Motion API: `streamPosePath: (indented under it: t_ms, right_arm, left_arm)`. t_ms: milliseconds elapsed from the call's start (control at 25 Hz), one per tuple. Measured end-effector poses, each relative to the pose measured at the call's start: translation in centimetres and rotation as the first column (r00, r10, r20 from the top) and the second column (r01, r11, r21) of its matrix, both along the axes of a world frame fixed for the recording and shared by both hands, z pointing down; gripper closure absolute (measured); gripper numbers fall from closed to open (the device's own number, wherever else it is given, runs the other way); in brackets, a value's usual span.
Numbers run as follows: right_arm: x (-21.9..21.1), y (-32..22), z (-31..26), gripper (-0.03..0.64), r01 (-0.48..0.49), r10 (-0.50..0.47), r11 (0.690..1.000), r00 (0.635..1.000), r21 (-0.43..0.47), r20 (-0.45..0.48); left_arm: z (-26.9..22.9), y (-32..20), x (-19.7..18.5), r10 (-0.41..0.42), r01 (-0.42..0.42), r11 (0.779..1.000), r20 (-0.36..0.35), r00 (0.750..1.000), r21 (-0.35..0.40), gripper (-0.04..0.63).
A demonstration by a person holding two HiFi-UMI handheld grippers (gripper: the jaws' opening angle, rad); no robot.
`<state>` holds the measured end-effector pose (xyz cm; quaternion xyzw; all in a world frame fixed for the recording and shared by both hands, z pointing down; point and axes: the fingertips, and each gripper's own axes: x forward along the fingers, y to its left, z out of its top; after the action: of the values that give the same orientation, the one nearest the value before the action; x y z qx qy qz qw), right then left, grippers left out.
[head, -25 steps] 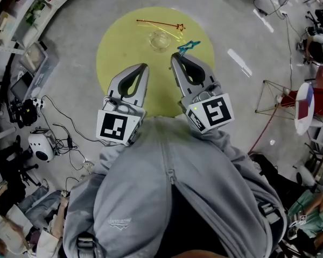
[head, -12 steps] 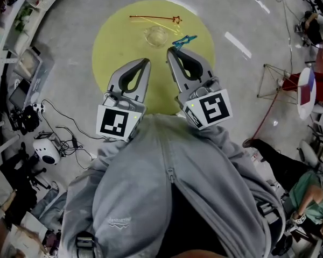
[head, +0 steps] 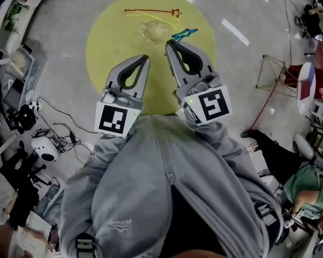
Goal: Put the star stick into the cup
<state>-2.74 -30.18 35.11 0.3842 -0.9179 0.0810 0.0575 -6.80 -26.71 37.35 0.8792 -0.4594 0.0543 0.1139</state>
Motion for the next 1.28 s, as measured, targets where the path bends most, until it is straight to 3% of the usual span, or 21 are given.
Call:
streamPosePath:
  t_ms: [1280]
  right_arm:
    - [-2.1, -10.8, 12.5, 0.577, 0.01, -0.012, 0.997, 1.0, -0.071, -0.017]
  left_arm:
    - [11.8, -9.1, -0.5, 0.068, -0.065, 0.993, 0.022, 0.997, -0.097, 0.578]
